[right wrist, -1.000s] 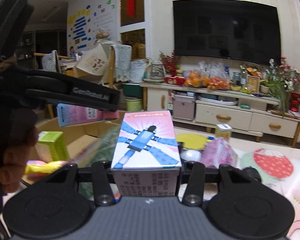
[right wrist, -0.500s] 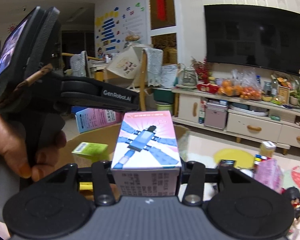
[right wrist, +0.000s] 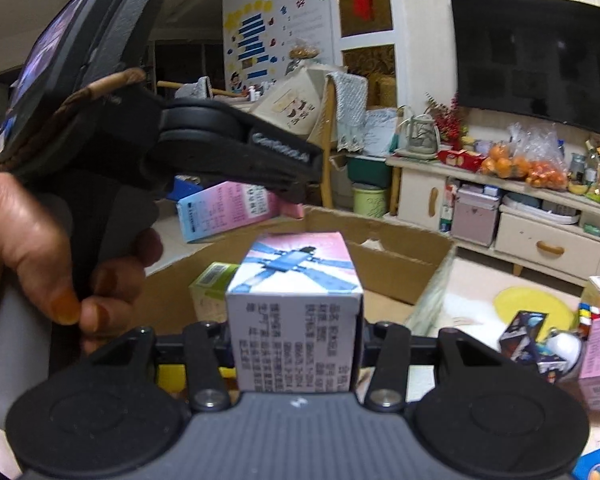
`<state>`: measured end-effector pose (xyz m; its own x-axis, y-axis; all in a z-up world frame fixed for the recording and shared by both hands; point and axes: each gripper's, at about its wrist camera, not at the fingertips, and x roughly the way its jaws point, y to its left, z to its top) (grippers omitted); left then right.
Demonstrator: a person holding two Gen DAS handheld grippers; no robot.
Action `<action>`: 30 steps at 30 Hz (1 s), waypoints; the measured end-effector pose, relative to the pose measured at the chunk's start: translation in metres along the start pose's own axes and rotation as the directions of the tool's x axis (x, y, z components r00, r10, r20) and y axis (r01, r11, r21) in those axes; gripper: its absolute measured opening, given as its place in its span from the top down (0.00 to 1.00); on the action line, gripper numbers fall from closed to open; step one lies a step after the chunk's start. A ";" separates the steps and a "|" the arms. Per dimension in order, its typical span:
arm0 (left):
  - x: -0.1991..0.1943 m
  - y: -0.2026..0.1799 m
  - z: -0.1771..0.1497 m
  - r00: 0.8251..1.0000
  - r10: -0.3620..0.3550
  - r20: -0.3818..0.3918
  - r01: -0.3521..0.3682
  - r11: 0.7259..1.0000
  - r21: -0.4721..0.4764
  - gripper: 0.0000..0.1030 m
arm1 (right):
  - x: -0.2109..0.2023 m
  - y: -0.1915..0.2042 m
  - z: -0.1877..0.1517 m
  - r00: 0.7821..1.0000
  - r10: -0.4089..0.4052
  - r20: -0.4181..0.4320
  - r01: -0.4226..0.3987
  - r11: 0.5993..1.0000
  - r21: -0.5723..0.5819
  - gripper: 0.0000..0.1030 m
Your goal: Organize rigid objects
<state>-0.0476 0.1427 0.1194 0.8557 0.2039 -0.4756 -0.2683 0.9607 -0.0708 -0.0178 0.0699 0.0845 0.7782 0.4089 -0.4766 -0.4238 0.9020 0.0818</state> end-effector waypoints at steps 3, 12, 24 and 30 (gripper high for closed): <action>0.004 0.001 0.000 1.000 0.009 -0.016 -0.009 1.000 -0.001 0.00 | 0.001 0.006 -0.002 1.000 0.008 -0.016 -0.008 1.000 -0.018 0.51; 0.001 -0.001 0.001 1.000 -0.004 -0.025 0.004 1.000 0.003 0.00 | -0.023 0.003 -0.009 1.000 -0.026 0.017 0.026 1.000 -0.002 0.25; -0.005 -0.006 -0.001 1.000 -0.025 0.005 0.025 0.999 0.039 0.00 | -0.048 -0.010 -0.024 0.993 -0.117 0.014 0.117 0.993 0.012 0.15; -0.004 -0.008 -0.002 0.999 -0.043 0.002 0.043 0.998 0.051 0.00 | -0.053 -0.019 -0.033 0.989 -0.149 0.010 0.149 0.988 0.028 0.15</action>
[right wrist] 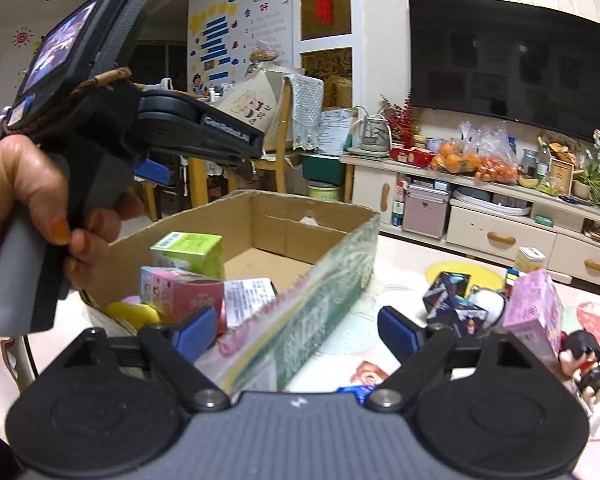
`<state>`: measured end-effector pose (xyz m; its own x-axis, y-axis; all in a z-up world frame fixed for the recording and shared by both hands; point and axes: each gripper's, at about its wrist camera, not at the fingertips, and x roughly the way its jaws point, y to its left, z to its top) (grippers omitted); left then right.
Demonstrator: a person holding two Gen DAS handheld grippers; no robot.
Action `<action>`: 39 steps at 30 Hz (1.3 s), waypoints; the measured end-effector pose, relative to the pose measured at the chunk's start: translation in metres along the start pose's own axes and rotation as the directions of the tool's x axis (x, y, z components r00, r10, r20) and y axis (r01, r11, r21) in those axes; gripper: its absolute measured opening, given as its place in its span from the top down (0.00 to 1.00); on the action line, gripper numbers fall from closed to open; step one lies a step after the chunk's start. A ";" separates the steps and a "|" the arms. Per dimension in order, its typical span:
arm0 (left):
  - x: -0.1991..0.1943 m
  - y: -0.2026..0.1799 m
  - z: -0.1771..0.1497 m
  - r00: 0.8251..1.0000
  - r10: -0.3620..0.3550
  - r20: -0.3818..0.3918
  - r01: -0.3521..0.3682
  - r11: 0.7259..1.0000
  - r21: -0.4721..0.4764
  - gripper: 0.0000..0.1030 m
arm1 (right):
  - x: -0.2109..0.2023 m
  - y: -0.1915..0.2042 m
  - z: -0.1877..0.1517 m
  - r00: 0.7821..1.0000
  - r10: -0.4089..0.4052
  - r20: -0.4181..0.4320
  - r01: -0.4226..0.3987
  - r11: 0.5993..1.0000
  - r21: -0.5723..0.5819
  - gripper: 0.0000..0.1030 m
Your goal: Organize rigid objects
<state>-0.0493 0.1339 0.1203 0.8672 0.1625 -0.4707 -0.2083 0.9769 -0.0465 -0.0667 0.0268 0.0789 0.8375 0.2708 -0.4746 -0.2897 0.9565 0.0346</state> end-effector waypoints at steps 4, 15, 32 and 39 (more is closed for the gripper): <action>0.000 0.000 -0.002 1.000 -0.012 -0.005 0.012 1.000 0.016 0.00 | -0.003 -0.003 -0.006 1.000 -0.018 -0.002 0.018 1.000 -0.007 0.15; 0.000 0.000 -0.004 0.998 -0.054 -0.012 0.055 0.997 0.060 0.00 | -0.011 -0.021 -0.018 0.998 -0.057 0.004 0.057 0.998 0.022 0.15; 0.001 0.001 -0.010 0.993 -0.117 -0.024 0.120 0.979 0.163 0.00 | -0.021 -0.054 -0.028 0.993 -0.116 0.006 0.115 0.990 0.083 0.06; 0.002 0.000 -0.014 0.989 -0.145 -0.033 0.148 0.967 0.209 0.00 | -0.028 -0.080 -0.032 0.985 -0.174 0.009 0.172 0.979 0.105 0.05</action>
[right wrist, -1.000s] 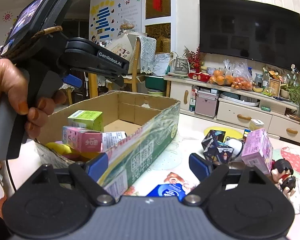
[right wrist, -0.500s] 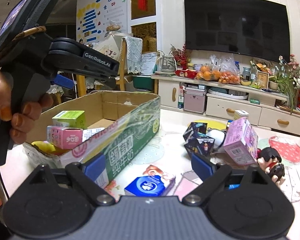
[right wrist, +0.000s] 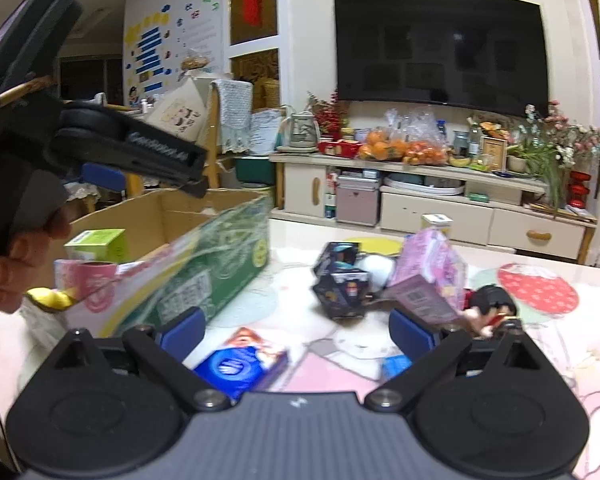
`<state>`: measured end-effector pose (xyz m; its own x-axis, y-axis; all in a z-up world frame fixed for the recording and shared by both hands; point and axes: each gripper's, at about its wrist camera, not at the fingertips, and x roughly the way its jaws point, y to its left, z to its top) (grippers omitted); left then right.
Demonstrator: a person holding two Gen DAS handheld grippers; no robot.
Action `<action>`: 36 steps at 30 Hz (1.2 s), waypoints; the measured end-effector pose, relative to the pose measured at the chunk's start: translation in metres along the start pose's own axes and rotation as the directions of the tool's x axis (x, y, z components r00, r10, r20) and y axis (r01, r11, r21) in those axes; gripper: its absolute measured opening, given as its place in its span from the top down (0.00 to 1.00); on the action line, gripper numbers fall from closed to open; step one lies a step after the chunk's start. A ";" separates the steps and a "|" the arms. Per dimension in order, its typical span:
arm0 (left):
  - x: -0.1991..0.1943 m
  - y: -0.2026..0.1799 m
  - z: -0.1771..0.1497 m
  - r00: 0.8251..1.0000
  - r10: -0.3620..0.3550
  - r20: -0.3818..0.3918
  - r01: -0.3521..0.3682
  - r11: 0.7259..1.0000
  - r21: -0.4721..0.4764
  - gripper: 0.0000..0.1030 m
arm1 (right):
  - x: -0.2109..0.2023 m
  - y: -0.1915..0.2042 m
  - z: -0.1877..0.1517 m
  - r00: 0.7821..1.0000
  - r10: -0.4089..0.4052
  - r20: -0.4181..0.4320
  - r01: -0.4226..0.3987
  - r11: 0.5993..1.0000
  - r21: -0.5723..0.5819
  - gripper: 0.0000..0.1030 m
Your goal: Organize rigid objects
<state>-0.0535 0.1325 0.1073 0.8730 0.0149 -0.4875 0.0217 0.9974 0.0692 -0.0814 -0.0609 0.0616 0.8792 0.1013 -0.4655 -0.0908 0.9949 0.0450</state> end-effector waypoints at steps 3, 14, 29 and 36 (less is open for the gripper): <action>0.001 -0.001 -0.001 1.000 -0.014 -0.003 0.014 1.000 0.020 0.00 | -0.001 -0.019 0.001 0.999 -0.038 0.003 0.038 0.999 0.030 0.05; 0.003 -0.017 -0.009 0.997 -0.078 -0.019 0.079 0.989 0.126 0.00 | -0.001 -0.087 -0.003 0.987 -0.160 -0.011 0.160 0.978 0.137 0.05; 0.016 -0.068 -0.039 0.948 -0.288 -0.137 0.317 0.897 0.309 0.00 | 0.023 -0.158 -0.017 0.971 -0.214 -0.104 0.232 0.951 0.206 0.05; 0.027 -0.086 -0.049 0.909 -0.372 -0.190 0.416 0.849 0.326 0.00 | 0.049 -0.179 -0.022 0.978 -0.166 -0.130 0.195 0.944 0.264 0.09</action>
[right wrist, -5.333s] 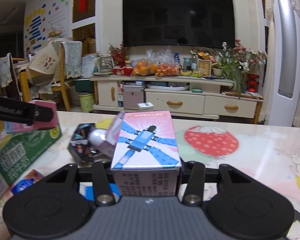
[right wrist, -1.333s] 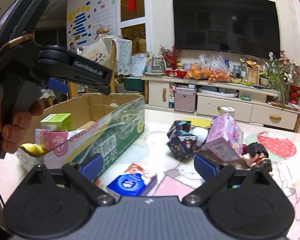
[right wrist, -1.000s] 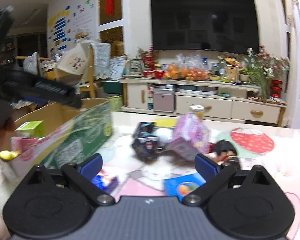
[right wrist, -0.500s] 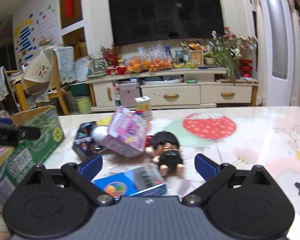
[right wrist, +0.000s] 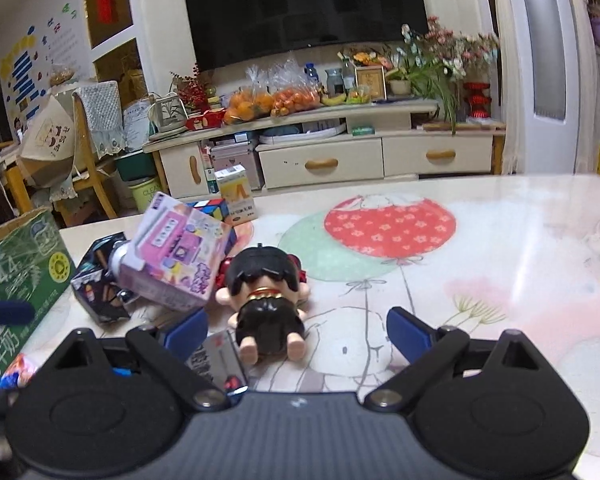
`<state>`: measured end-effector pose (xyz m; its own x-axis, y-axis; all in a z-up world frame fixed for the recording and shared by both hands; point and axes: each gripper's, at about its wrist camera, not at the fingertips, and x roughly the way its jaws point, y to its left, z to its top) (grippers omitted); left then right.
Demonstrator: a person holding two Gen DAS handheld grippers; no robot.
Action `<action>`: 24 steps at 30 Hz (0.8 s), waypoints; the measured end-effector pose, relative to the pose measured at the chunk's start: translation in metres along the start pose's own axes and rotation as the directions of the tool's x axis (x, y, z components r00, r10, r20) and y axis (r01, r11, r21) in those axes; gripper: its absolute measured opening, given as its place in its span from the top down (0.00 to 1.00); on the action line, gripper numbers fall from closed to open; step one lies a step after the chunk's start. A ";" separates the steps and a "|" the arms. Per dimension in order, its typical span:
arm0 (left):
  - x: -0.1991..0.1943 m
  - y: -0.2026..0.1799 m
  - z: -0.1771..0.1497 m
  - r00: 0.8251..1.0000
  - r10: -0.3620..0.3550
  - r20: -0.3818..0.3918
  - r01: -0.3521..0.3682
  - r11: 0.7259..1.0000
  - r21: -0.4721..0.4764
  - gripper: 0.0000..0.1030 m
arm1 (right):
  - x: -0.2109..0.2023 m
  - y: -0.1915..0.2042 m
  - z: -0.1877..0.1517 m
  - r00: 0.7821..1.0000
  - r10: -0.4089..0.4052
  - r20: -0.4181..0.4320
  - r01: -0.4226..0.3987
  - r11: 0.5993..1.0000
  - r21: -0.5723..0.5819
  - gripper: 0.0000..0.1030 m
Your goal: Organize rigid objects
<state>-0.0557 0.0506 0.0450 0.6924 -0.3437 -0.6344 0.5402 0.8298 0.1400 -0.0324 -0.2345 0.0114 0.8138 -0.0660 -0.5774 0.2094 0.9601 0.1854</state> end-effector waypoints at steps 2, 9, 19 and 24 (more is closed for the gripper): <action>0.003 -0.010 0.003 1.000 -0.017 -0.003 0.017 1.000 0.018 0.00 | 0.009 -0.003 0.000 1.000 0.020 -0.019 -0.020 1.000 0.014 0.12; 0.018 -0.023 -0.001 0.997 -0.067 -0.025 0.069 0.996 0.063 0.00 | 0.027 0.004 0.010 0.996 0.083 -0.040 -0.086 0.995 -0.054 0.16; 0.041 -0.034 -0.001 0.995 -0.077 -0.069 0.080 0.996 0.043 0.00 | 0.041 -0.003 0.015 0.988 0.135 -0.071 -0.139 0.989 -0.047 0.30; 0.049 -0.035 0.002 0.994 -0.079 -0.082 0.082 0.996 0.031 0.02 | 0.042 0.001 0.013 0.987 0.139 -0.082 -0.144 0.988 -0.061 0.29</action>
<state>-0.0398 0.0036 0.0111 0.6062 -0.3708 -0.7036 0.6096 0.7848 0.1116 0.0088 -0.2400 -0.0022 0.7878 0.0905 -0.6093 0.0567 0.9743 0.2181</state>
